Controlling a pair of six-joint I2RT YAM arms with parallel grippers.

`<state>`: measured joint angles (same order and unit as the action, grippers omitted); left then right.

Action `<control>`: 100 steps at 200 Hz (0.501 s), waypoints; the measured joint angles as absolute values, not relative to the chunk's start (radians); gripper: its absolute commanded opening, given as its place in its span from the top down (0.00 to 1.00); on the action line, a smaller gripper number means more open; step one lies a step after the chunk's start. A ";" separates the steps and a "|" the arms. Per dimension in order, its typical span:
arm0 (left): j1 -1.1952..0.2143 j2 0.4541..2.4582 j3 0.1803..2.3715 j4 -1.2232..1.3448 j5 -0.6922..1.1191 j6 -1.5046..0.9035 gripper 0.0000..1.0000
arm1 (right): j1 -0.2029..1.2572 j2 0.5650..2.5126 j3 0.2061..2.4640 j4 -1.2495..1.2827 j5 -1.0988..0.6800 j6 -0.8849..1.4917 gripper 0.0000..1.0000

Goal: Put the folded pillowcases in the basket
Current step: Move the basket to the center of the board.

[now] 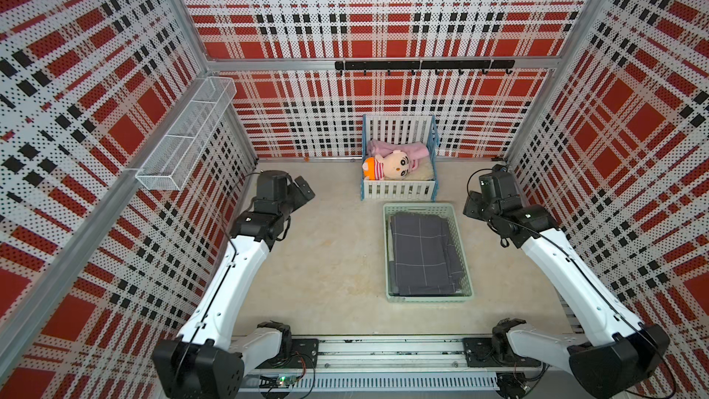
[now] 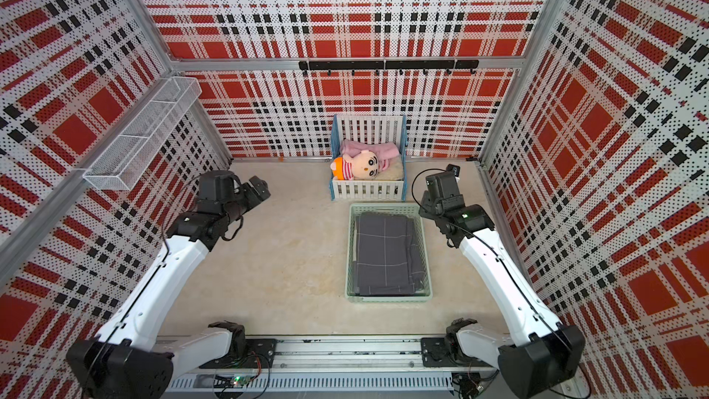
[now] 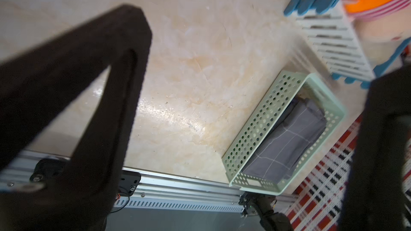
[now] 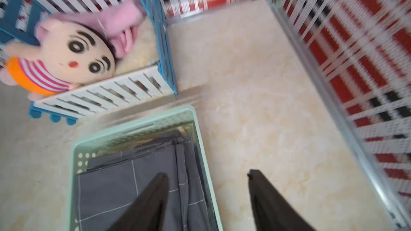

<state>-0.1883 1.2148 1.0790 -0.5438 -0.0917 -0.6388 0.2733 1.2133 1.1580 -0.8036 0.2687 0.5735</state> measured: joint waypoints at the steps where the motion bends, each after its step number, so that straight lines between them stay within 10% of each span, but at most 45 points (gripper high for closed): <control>1: -0.192 1.218 1.075 -0.543 -0.086 -0.640 0.05 | 0.271 1.214 1.154 -0.804 0.263 0.576 0.56; 28: -0.406 1.333 1.071 -0.540 -0.059 -0.670 0.45 | 0.234 1.244 1.081 -0.813 0.138 0.600 0.43; 100: -0.715 1.598 1.200 -0.423 0.031 -0.790 0.44 | 0.224 1.392 0.993 -0.802 -0.080 0.548 0.39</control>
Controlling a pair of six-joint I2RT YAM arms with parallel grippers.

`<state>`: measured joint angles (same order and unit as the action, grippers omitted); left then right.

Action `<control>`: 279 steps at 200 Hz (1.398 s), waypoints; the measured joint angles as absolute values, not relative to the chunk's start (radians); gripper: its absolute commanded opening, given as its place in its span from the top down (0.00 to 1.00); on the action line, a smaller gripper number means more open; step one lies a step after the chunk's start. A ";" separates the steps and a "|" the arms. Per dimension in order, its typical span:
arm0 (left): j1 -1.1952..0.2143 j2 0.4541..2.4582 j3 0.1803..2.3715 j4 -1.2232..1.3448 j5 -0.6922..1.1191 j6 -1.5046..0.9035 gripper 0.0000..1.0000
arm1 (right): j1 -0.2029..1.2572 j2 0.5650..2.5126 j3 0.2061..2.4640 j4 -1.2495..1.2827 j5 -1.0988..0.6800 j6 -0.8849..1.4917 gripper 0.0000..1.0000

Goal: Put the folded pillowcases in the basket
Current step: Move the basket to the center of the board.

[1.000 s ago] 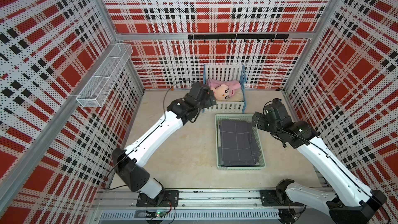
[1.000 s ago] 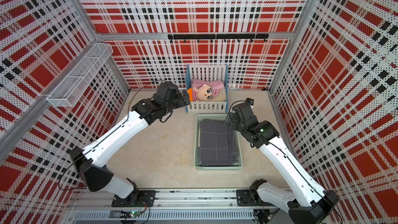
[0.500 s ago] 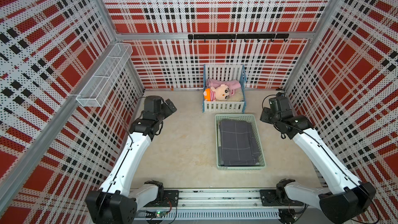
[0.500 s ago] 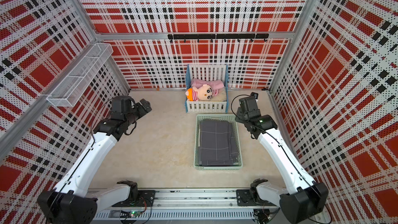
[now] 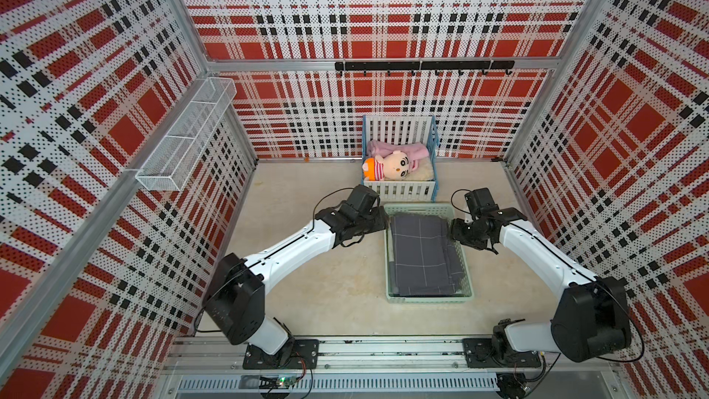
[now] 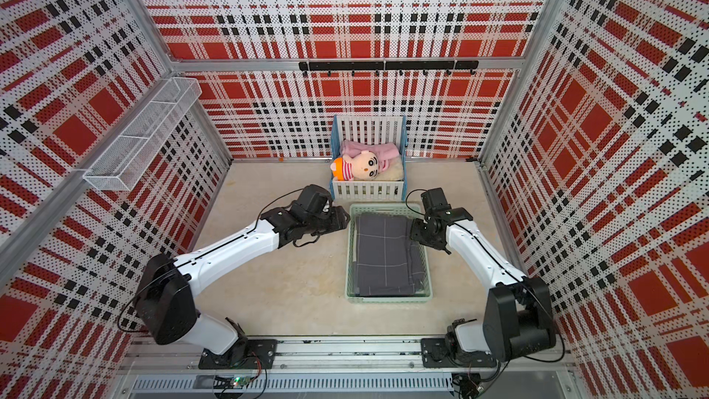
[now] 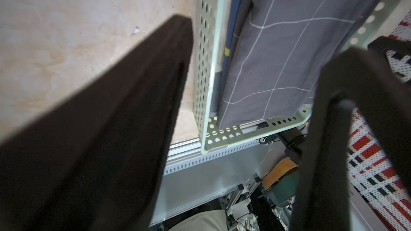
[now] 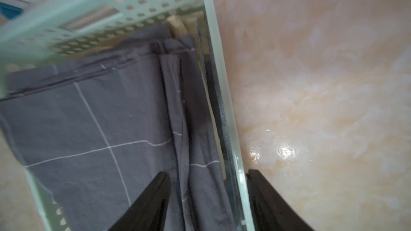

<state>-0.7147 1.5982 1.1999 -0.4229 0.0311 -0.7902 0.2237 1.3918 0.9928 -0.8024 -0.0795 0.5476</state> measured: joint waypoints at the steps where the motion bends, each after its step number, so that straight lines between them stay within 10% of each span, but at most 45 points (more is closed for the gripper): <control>1: -0.716 1.601 1.200 -0.422 0.033 -0.791 0.44 | 0.224 1.392 0.991 -0.802 -0.080 0.548 0.39; 59: -0.756 1.687 1.179 -0.419 0.065 -0.868 0.50 | 0.218 1.399 0.957 -0.779 -0.091 0.541 0.59; 116: -0.746 1.691 1.143 -0.416 0.082 -0.869 0.87 | 0.222 1.400 0.884 -0.714 -0.198 0.572 0.59; 279: -0.520 1.594 1.061 -0.449 0.068 -0.796 0.94 | 0.404 1.568 1.054 -0.632 -0.233 0.692 0.57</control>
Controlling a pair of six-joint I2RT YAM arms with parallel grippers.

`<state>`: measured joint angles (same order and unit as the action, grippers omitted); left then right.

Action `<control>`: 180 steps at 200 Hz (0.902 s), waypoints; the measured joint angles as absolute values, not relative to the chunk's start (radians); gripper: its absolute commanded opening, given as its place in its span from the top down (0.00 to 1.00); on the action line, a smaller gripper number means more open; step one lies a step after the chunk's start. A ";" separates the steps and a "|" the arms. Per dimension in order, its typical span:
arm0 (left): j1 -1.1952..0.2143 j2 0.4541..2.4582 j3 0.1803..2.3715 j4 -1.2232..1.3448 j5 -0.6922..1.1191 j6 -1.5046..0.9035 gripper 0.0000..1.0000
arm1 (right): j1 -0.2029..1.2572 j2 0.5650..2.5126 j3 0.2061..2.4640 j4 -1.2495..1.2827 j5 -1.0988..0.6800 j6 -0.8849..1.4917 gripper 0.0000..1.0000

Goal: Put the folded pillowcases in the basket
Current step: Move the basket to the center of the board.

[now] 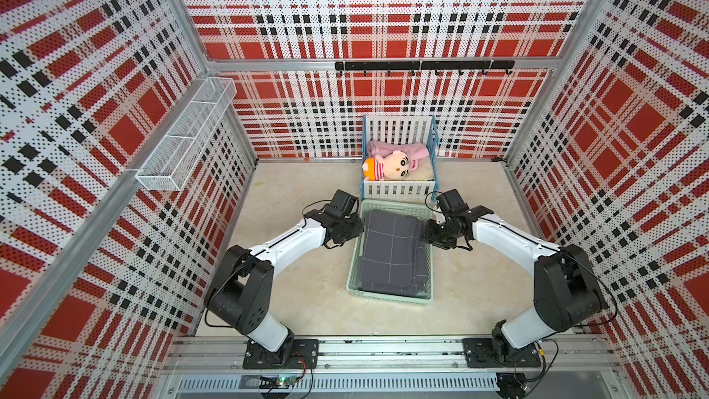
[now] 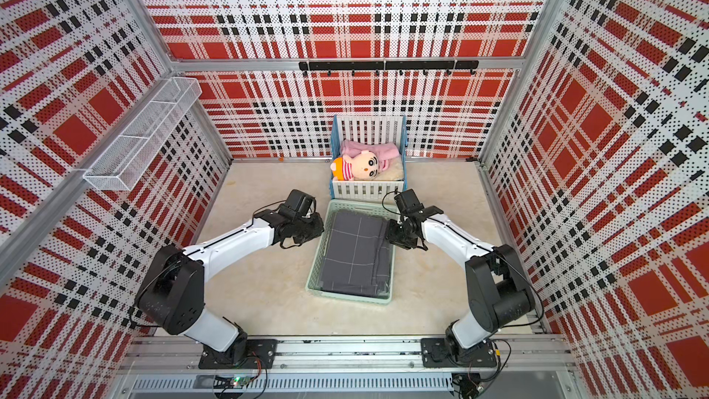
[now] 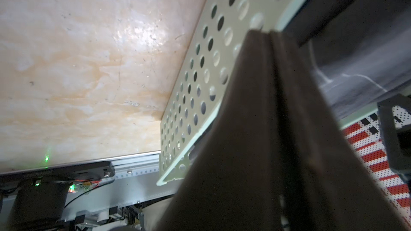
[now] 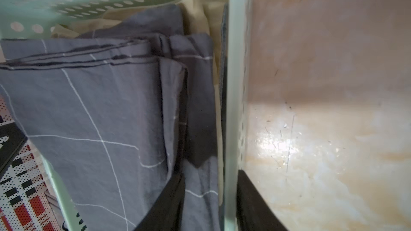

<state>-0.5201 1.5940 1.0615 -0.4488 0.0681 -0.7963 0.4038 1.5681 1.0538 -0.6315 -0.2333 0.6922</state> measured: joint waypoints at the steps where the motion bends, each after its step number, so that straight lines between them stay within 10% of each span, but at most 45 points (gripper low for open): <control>1: -0.521 1.595 1.062 -0.449 0.068 -0.796 0.94 | 0.404 1.568 1.054 -0.632 -0.233 0.692 0.57; 132: -0.575 1.588 1.061 -0.450 0.040 -0.819 1.00 | 0.395 1.634 1.158 -0.675 -0.136 0.633 0.50; 165: -0.549 1.552 1.042 -0.467 0.072 -0.815 0.64 | 0.397 1.633 1.187 -0.708 -0.132 0.622 0.18; 173: -0.543 1.541 1.040 -0.476 0.074 -0.808 0.44 | 0.397 1.621 1.181 -0.715 -0.128 0.623 0.00; 180: -0.537 1.528 1.039 -0.487 0.074 -0.804 0.02 | 0.397 1.603 1.171 -0.723 -0.121 0.630 0.00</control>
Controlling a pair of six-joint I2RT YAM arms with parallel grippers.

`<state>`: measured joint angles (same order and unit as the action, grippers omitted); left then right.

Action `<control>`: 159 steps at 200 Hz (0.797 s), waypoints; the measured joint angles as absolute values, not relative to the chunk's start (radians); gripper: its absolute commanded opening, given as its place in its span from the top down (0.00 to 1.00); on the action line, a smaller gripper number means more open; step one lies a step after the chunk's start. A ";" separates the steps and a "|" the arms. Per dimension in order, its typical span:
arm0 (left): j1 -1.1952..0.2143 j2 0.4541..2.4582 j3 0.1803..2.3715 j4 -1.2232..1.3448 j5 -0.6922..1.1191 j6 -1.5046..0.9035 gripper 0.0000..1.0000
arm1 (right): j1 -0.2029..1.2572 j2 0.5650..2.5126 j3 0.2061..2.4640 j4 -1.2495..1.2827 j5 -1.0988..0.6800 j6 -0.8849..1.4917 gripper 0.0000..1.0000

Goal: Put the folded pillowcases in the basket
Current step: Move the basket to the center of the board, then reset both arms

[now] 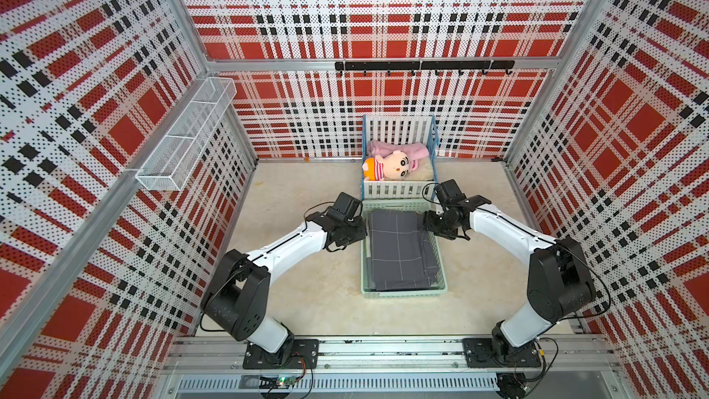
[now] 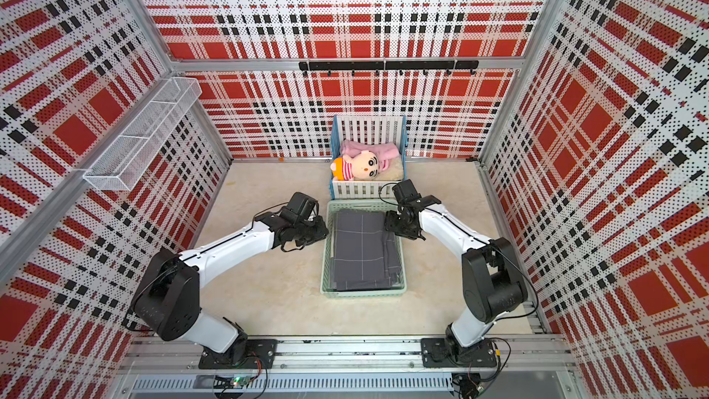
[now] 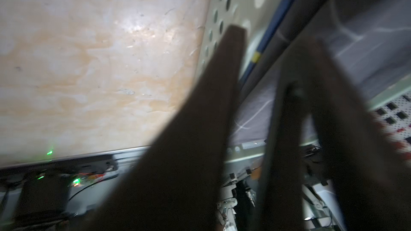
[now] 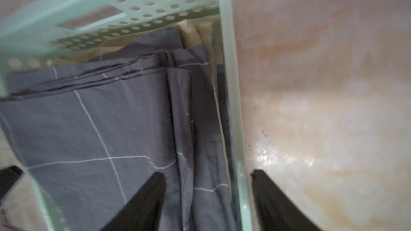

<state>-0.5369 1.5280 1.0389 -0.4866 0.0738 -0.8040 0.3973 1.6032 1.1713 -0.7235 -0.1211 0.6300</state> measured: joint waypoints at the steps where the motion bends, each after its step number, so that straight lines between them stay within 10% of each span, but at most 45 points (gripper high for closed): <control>1: -0.535 1.525 1.039 -0.489 0.075 -0.797 0.01 | 0.397 1.601 1.170 -0.724 -0.121 0.628 0.00; 93: -0.403 1.317 1.200 -0.622 -0.286 -0.598 0.00 | 0.364 1.165 1.157 -0.777 0.374 0.555 0.00; 159: 0.104 1.241 0.878 -0.263 -0.115 -0.448 0.00 | 0.244 1.081 0.828 -0.409 0.752 0.436 0.00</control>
<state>0.1040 1.2407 0.8783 -0.2634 -0.1146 -0.4477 0.2436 1.0813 0.8276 -0.4088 0.7517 0.4358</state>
